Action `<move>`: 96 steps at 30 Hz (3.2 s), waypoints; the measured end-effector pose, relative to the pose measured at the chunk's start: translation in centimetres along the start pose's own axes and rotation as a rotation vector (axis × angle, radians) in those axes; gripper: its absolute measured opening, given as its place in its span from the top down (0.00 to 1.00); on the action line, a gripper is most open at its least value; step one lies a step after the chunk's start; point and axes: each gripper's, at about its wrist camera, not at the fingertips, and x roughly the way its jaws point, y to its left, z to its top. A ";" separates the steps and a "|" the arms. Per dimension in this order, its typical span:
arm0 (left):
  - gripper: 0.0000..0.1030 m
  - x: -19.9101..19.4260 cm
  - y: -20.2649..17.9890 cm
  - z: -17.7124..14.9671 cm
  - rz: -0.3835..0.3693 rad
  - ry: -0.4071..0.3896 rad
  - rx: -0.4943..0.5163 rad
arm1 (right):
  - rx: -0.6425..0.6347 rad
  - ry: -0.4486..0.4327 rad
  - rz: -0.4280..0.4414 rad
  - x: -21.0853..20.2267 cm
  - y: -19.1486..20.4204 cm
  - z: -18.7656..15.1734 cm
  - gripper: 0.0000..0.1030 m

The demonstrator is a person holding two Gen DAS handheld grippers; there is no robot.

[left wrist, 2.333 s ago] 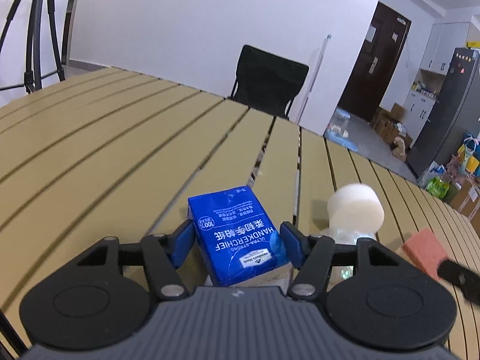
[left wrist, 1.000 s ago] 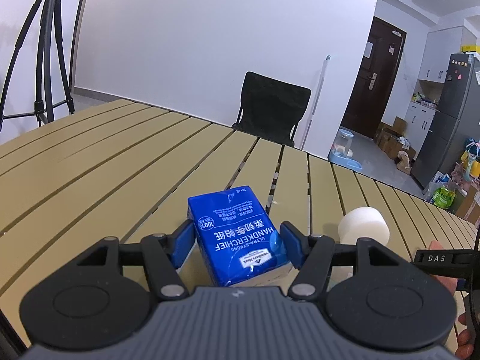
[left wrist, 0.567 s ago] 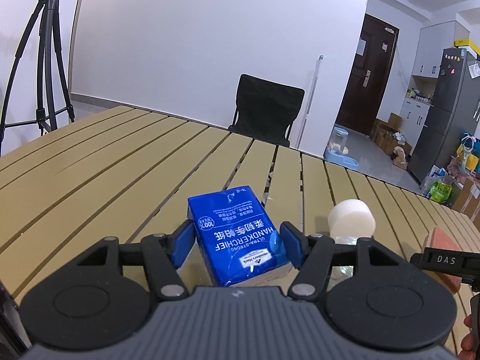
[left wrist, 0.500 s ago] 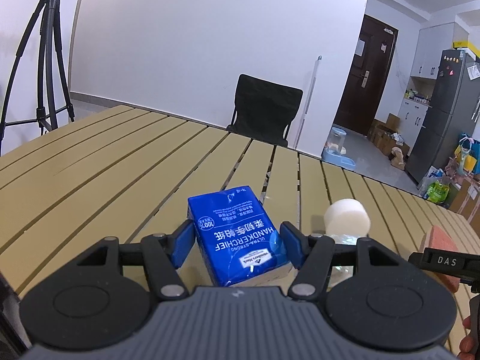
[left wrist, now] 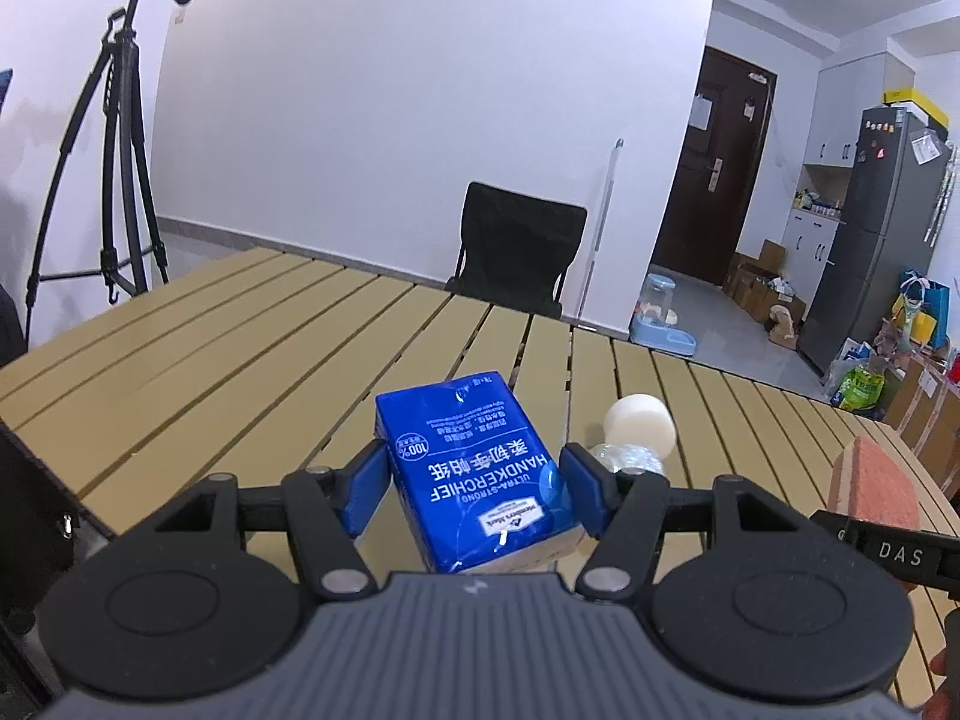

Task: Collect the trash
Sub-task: 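Carry the tissue pack and sponge block down toward the black bin with both grippers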

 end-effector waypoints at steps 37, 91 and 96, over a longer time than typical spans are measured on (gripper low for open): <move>0.38 -18.1 0.6 -12.4 -0.076 0.051 0.102 | -0.142 -0.048 0.232 -18.6 -1.8 -14.4 0.16; 0.38 -13.8 0.5 -27.5 -0.031 0.445 0.281 | -0.107 0.296 0.157 -13.6 -5.6 -31.7 0.16; 0.38 -13.3 0.4 -27.5 -0.027 0.467 0.272 | -0.100 0.304 0.143 -13.3 -6.0 -31.8 0.16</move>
